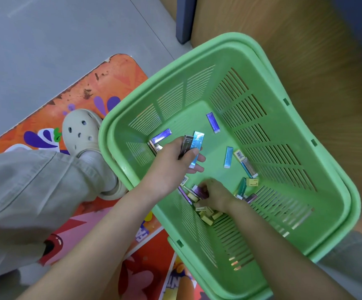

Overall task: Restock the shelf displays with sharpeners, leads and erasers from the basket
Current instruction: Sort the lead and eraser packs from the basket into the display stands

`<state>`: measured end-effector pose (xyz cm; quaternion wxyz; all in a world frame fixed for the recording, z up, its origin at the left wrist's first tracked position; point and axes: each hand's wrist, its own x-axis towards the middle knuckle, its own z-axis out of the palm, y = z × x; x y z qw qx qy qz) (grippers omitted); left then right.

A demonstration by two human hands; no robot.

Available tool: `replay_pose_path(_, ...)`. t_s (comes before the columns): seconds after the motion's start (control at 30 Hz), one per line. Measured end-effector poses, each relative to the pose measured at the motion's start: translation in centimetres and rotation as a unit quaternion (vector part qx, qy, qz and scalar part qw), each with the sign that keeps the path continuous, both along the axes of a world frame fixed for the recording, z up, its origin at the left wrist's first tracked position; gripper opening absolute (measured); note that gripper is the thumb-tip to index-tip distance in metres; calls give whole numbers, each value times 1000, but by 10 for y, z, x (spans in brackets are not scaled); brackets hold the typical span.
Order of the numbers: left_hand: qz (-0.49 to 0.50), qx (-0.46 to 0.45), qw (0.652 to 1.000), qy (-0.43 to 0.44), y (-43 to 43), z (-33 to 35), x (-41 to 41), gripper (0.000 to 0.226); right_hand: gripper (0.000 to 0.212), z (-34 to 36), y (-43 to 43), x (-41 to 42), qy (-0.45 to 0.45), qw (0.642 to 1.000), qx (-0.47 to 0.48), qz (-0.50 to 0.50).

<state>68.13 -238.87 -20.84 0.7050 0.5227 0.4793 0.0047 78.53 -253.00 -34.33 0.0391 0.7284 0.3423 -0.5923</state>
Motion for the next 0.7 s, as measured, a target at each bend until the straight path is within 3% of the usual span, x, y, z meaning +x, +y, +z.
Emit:
replay_pose_path(0.1,-3,2,1000,2,-1,0,1,14,53,1,-2,3,-5,1000,8,19)
replay_pose_path(0.4,6,10,1000,7,-1,0,0,13,23,8,-3,-8,39,998,16,-54)
replay_pose_path(0.6,12,12,1000,5,0,0,-3,19,22,7,-3,-16,39,998,12,-57)
replay_pose_path(0.7,7,18,1000,7,2,0,-3,18,36,9,0,-15,14,999,23,-30)
